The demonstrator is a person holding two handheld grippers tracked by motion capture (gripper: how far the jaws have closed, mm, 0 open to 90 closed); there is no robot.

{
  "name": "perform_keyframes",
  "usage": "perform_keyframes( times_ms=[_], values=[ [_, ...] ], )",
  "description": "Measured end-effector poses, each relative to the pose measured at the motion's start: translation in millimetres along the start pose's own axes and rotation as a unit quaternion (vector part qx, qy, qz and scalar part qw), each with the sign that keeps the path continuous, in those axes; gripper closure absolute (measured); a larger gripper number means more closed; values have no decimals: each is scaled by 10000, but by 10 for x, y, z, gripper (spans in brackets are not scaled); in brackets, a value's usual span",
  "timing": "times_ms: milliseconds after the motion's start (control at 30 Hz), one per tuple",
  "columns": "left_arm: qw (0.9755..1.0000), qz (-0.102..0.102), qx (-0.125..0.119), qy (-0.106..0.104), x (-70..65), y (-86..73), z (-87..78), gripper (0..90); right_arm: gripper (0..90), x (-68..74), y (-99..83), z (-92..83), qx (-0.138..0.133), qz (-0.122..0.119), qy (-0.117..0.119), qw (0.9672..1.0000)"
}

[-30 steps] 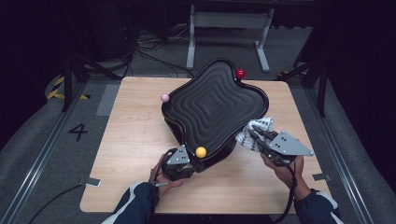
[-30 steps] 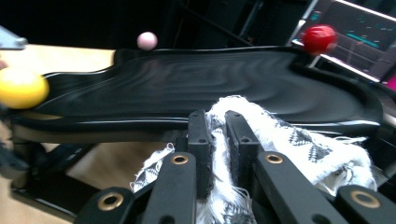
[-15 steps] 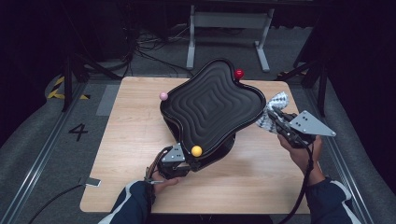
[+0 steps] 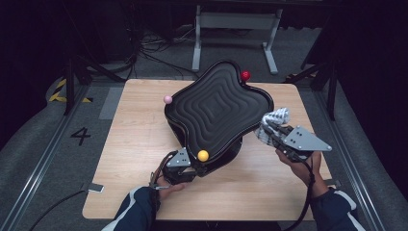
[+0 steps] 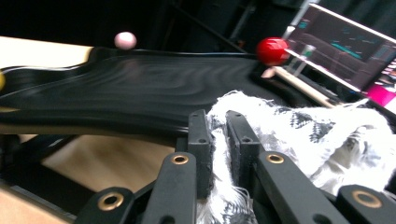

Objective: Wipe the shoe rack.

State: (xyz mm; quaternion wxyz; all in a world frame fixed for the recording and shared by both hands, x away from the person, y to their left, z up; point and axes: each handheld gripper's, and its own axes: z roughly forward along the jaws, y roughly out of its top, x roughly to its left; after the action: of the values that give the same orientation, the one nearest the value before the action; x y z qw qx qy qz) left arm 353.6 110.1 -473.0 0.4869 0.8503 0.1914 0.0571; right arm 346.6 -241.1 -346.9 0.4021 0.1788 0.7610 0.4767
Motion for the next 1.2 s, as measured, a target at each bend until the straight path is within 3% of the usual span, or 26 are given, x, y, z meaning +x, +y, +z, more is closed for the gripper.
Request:
perform_keyframes(
  times_ms=[333,467,767,900,1033,1200],
  values=[
    [10000,-8,-30,13,-16,1,28,738,822,504,124,203,-93,-292,710,9970],
    [10000,3,-47,10,-16,1,33,738,822,737,191,293,-105,-474,970,9941],
    [10000,-26,-75,10,-15,-3,43,737,821,1019,209,409,-91,-524,1391,9889],
    [10000,-12,-75,23,-14,-5,43,737,821,1220,174,445,-89,-591,1665,9842],
    [10000,-2,-64,24,-13,-5,42,737,822,1282,144,459,-94,-594,1776,9823],
    [10000,0,-80,22,-14,-5,45,737,824,1267,113,451,-89,-666,1734,9826]
  ],
)
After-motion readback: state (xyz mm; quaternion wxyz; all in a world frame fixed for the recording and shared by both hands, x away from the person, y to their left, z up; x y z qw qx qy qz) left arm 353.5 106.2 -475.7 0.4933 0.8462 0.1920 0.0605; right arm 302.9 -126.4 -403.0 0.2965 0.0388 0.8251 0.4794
